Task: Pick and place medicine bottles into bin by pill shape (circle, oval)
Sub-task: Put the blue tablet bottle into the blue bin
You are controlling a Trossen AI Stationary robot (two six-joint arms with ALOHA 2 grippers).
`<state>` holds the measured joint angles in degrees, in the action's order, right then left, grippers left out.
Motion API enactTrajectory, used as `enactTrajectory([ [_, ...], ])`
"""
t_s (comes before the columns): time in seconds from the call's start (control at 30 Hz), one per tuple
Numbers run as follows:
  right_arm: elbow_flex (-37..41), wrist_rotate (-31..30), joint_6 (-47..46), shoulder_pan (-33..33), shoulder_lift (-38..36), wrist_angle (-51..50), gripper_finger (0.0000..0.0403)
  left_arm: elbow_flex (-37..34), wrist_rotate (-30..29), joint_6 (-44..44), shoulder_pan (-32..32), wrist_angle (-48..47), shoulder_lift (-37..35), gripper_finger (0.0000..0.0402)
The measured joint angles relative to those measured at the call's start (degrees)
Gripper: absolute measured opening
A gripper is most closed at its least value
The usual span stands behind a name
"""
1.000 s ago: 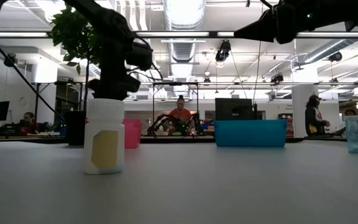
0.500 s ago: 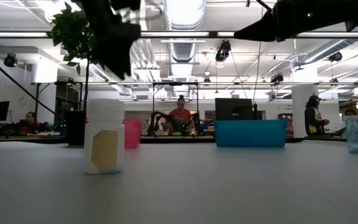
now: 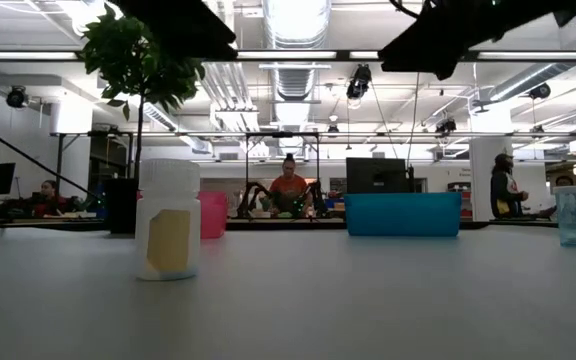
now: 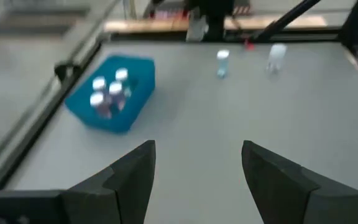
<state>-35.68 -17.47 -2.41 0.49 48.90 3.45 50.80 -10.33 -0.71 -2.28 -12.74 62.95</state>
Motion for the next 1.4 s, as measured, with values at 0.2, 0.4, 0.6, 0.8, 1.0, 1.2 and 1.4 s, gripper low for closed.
enactTrajectory([
  [0.2,-7.81,0.49,-9.85,0.0,0.29,-14.96,0.0187,-7.8,-0.11,6.42,-0.77,13.14,-4.8,0.0219],
  [0.4,-14.63,6.61,-18.11,0.0,2.78,-21.81,0.0187,-14.05,-0.22,11.24,-0.77,24.16,-8.42,0.0219],
  [0.6,-24.7,10.58,-25.41,0.0,8.76,-34.96,0.0187,-18.73,-0.68,13.75,-0.72,28.73,-11.32,0.0219],
  [0.8,-34.98,10.57,-36.63,0.0,17.14,-56.33,0.0187,-19.09,-2.11,14.99,-0.68,28.66,-13.78,0.0219],
  [1.0,-39.39,18.36,-46.28,0.0,24.66,-72.31,0.0187,-19.27,-2.07,13.13,-0.75,26.72,-15.29,0.0219],
  [1.2,-38.62,25.04,-50.58,0.0,28.04,-81.69,0.0187,-19.29,-2.03,11.92,-0.75,25.88,-15.41,0.0219],
  [1.4,-35.58,25.06,-51.96,-0.04,27.14,-82.39,0.0187,-19.29,-2.01,11.91,-0.79,25.14,-15.46,0.0219],
])
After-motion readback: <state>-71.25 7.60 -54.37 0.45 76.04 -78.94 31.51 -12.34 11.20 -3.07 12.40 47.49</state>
